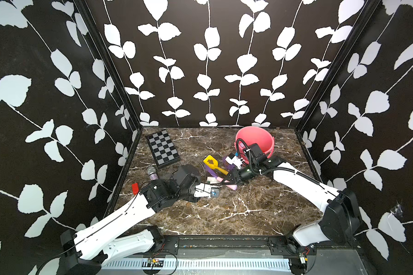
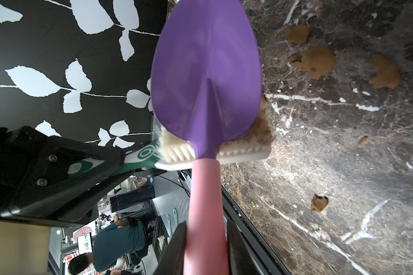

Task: Brush the soil off the hand trowel and place it into the bucket
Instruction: Brush off the soil from the hand trowel.

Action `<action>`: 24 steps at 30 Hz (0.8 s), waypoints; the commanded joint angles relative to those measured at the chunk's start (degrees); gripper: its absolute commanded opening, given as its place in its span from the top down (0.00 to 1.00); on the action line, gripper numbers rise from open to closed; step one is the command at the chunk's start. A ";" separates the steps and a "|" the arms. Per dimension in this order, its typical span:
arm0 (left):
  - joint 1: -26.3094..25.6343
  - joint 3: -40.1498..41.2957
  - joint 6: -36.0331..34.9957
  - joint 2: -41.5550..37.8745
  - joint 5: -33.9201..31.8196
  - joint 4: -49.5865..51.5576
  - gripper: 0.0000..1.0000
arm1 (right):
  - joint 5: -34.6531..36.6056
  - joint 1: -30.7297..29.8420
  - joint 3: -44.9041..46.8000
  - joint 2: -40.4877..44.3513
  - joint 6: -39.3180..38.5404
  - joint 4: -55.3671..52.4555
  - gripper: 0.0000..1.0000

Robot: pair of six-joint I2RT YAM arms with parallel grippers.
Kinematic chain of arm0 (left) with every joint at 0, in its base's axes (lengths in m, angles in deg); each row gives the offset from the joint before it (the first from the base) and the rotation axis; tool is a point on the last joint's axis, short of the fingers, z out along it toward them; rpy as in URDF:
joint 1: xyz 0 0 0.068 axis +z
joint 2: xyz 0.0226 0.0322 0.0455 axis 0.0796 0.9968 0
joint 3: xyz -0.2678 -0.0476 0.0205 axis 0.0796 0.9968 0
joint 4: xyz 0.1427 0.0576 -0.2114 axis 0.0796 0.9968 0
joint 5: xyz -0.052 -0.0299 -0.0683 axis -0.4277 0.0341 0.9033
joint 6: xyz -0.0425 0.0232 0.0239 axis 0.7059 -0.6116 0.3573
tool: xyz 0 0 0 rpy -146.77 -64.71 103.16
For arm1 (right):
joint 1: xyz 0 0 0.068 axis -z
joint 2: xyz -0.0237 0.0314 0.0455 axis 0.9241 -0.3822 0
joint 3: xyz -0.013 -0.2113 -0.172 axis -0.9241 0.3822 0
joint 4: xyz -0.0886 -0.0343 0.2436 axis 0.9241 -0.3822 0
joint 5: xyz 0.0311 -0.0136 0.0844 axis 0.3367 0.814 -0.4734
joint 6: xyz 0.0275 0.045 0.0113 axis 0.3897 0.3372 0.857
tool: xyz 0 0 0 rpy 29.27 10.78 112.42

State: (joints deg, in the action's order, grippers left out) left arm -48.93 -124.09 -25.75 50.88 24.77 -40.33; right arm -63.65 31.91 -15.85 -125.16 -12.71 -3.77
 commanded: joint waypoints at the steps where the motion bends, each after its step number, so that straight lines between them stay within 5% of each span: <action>1: 0.71 1.67 -3.46 -2.53 -10.77 -0.84 1.00 | -2.22 0.48 0.03 1.89 -2.41 -4.15 1.00; 8: 2.43 3.33 -4.32 -3.70 -13.30 0.20 1.00 | -2.89 1.49 0.02 3.23 -3.73 -5.60 1.00; 15: 1.24 0.33 -0.63 -1.99 0.30 5.10 1.00 | -2.89 1.65 0.31 2.81 -0.89 -1.38 1.00; 24: -0.40 -1.28 -1.28 0.11 3.25 -0.88 1.00 | -2.63 -0.07 1.03 1.51 -1.36 -1.42 1.00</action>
State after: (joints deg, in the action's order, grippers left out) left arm -49.13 -124.15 -26.78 52.20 26.54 -38.17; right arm -65.07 32.29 -15.72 -123.76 -13.50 -6.15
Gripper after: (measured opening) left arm 0.117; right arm 0.244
